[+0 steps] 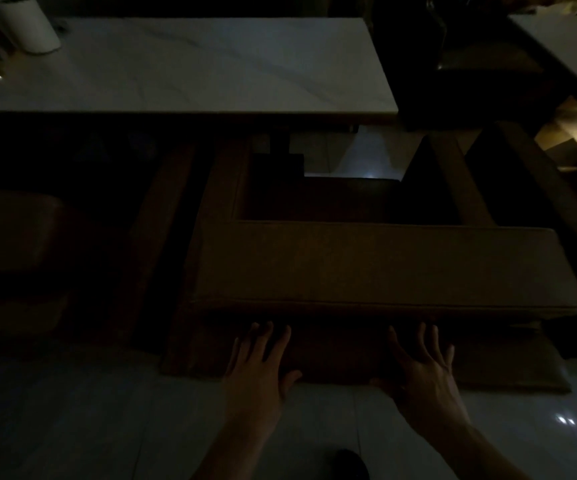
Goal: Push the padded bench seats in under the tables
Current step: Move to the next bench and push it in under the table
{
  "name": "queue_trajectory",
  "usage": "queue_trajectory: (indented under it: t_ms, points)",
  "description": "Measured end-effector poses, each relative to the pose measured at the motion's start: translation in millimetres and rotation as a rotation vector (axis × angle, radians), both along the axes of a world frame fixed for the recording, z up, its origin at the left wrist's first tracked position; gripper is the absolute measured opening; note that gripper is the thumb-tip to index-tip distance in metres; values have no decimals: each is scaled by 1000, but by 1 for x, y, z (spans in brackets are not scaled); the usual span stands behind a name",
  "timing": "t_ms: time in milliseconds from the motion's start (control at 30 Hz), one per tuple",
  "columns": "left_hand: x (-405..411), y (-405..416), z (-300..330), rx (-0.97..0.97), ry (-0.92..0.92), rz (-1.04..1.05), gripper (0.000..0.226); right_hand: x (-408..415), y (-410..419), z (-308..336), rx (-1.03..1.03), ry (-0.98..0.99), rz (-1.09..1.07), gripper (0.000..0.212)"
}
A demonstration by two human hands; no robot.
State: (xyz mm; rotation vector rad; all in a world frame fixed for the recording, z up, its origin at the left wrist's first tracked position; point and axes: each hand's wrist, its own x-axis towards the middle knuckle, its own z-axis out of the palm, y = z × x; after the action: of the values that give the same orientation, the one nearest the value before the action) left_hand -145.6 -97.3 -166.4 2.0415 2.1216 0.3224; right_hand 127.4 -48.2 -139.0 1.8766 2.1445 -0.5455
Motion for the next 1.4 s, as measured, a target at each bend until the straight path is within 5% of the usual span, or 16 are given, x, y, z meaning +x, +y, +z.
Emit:
queue_trajectory:
  t_ms: [1400]
  points:
    - [1,42,0,30,-16,73,71,-2,30,-7,135,49,30,86]
